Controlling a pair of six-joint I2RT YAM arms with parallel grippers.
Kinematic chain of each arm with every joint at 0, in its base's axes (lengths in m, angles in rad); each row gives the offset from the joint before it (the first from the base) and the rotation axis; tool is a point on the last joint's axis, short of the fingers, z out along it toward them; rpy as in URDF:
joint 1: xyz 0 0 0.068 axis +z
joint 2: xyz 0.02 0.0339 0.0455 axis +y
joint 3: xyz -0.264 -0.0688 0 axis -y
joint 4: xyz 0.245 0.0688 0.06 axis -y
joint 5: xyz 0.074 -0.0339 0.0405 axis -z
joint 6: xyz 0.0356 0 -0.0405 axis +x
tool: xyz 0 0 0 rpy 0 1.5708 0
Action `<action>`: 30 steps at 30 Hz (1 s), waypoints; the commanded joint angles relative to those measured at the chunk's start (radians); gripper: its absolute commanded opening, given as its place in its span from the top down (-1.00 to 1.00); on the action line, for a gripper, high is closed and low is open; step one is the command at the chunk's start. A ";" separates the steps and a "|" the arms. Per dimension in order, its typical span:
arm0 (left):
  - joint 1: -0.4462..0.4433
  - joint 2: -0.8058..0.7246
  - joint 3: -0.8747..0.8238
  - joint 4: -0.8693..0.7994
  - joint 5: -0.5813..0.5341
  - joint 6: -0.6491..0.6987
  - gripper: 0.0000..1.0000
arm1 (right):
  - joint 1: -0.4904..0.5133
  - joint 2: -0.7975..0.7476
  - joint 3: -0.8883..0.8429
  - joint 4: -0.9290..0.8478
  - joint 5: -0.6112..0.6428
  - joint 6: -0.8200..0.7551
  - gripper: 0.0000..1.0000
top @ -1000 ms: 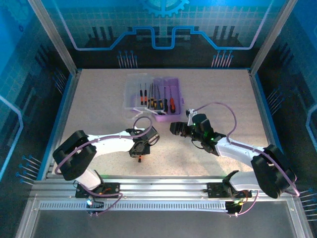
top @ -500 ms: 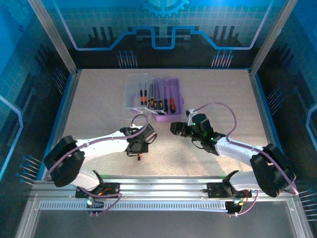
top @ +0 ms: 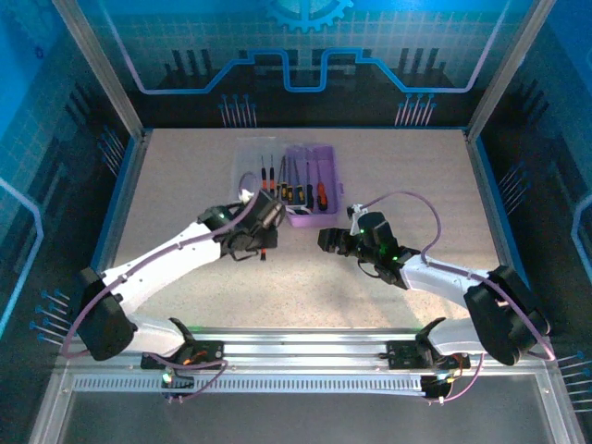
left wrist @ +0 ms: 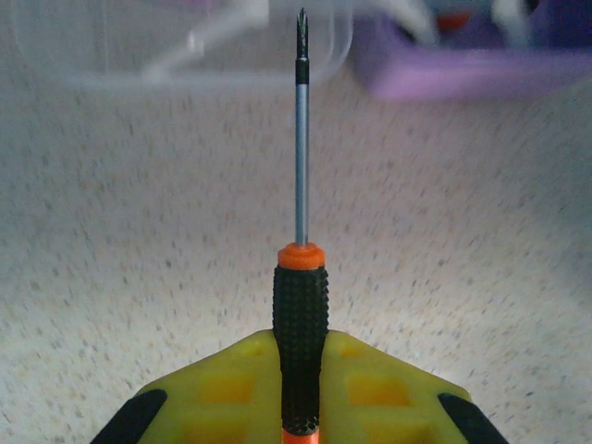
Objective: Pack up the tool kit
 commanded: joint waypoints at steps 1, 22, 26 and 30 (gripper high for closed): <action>0.057 0.054 0.129 -0.042 0.005 0.127 0.75 | -0.016 0.008 0.011 0.011 0.003 0.003 -0.55; 0.302 0.576 0.724 -0.088 0.082 0.327 0.78 | -0.026 -0.026 0.005 -0.005 0.014 -0.008 -0.55; 0.316 0.661 0.808 -0.110 0.100 0.320 0.79 | -0.026 -0.027 0.004 -0.008 0.020 -0.007 -0.55; 0.332 0.704 0.839 -0.113 0.127 0.299 0.79 | -0.027 -0.026 0.005 -0.011 0.024 -0.010 -0.55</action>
